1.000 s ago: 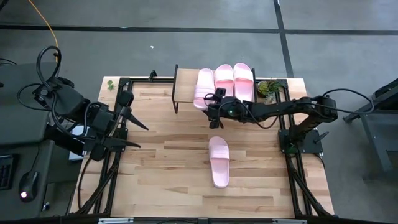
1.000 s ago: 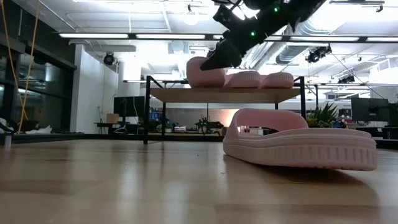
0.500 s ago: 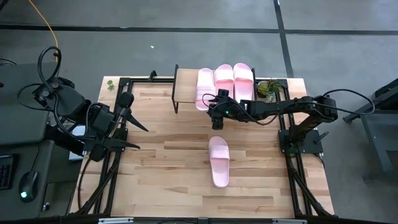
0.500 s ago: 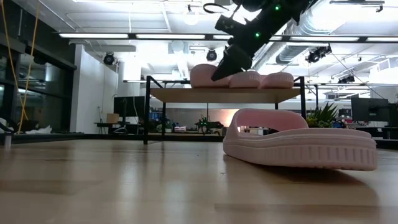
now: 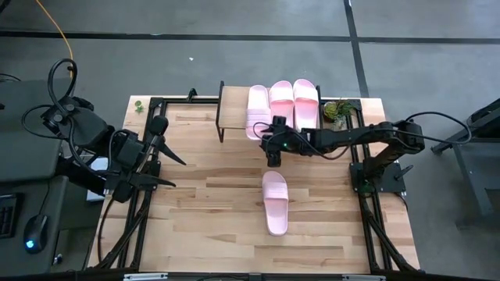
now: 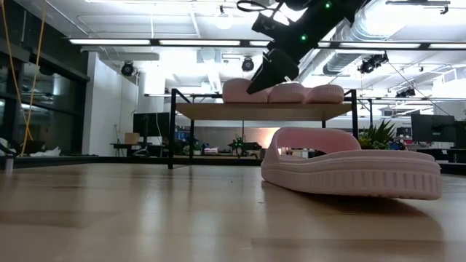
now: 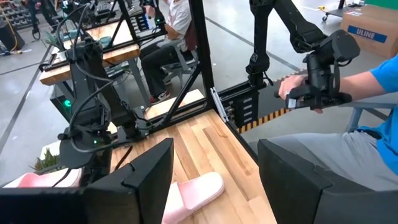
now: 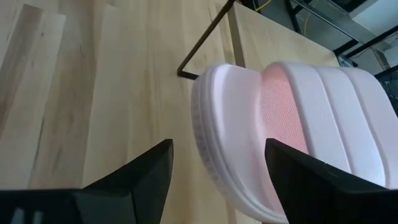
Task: Pick and place slides into the shelf
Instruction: Put the pink slide on the shelf
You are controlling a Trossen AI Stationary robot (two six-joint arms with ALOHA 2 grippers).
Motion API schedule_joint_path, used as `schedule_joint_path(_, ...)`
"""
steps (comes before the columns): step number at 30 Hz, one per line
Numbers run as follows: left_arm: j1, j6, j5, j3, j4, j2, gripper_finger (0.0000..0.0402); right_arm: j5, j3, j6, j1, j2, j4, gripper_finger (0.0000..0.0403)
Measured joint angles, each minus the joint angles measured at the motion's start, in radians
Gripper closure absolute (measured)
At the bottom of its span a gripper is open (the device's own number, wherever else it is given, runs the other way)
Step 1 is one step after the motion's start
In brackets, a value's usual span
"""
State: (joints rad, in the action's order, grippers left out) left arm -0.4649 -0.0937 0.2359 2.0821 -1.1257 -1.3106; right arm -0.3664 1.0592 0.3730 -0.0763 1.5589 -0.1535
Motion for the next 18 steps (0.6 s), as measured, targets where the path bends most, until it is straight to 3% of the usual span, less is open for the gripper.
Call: schedule_joint_path(18,0.000,-0.001,0.000,0.000,-0.001,0.000,0.0188,-0.068,0.000,-0.025,0.068,0.000,0.019,0.0157)
